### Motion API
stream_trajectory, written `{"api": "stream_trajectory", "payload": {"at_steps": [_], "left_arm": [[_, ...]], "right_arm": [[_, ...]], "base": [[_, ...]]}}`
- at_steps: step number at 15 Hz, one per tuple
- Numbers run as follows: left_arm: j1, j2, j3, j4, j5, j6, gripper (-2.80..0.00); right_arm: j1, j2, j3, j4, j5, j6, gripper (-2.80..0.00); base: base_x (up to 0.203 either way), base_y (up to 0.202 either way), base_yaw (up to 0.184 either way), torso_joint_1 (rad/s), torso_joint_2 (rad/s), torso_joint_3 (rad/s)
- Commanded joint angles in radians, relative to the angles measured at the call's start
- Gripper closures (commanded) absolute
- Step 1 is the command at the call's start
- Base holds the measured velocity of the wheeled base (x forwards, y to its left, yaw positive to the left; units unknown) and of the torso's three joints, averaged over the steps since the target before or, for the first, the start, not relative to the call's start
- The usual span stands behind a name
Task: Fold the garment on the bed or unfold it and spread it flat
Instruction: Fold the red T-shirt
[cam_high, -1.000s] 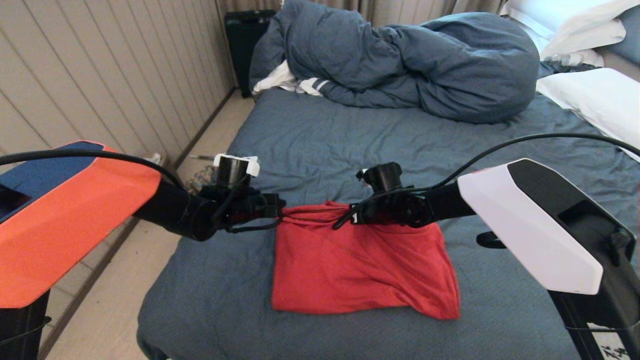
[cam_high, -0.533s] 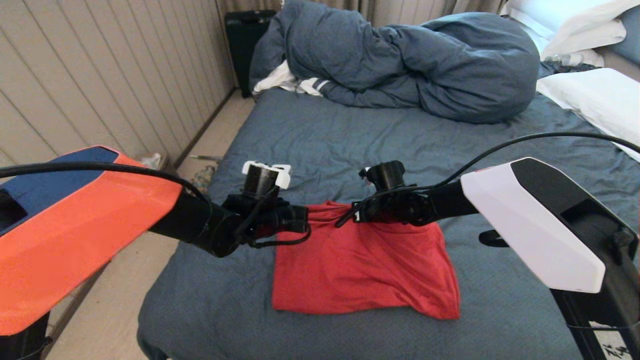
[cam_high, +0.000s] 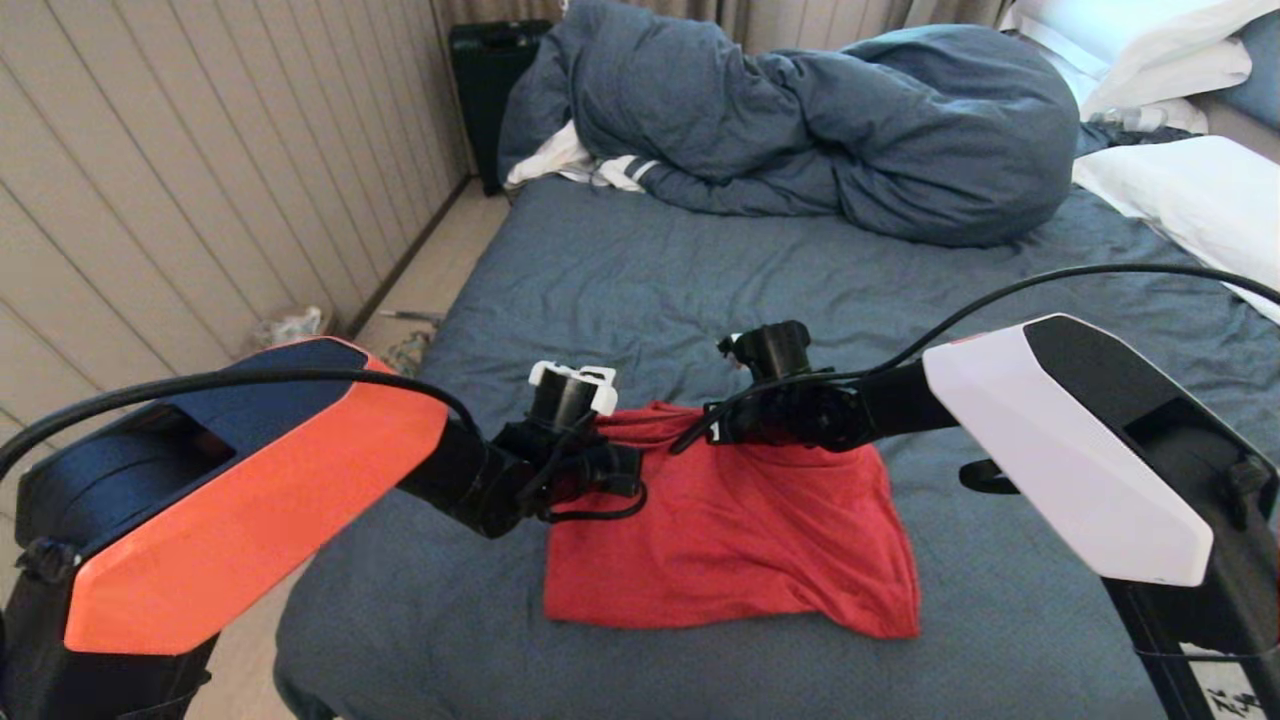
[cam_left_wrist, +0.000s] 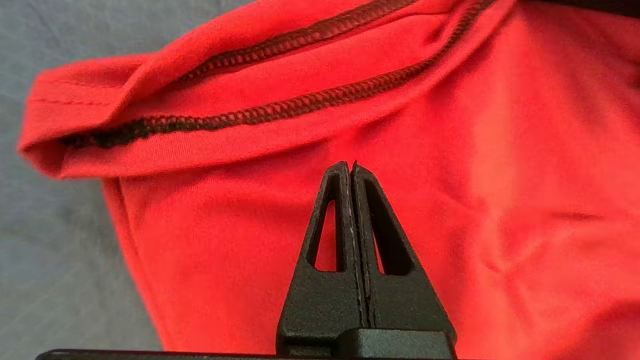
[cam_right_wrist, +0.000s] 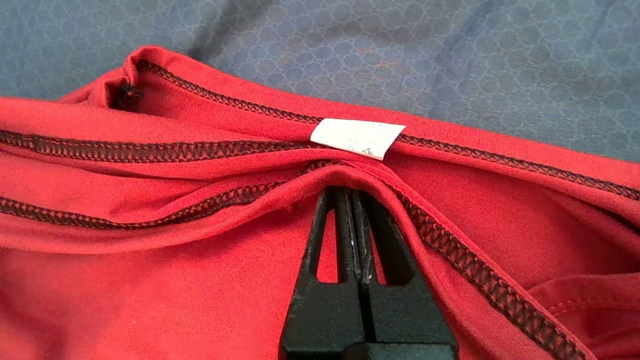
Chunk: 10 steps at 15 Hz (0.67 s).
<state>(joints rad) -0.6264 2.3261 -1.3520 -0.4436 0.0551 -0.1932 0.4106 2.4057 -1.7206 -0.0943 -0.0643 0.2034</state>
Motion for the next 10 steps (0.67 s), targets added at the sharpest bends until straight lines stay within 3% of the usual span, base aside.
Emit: {"api": "stream_trajectory", "payload": {"at_steps": [1, 10], "left_arm": [[-0.001, 0.036, -0.016, -0.003, 0.000, -0.002, 0.00], [0.046, 0.114, -0.202, 0.021, 0.017, -0.004, 0.00]], "right_arm": [[0.000, -0.002, 0.001, -0.001, 0.000, 0.002, 0.00], [0.001, -0.016, 0.027, -0.005, -0.002, 0.002, 0.00]], "base": [[0.000, 0.000, 0.000, 0.000, 0.00, 0.000], [0.000, 0.000, 0.000, 0.000, 0.00, 0.000]]}}
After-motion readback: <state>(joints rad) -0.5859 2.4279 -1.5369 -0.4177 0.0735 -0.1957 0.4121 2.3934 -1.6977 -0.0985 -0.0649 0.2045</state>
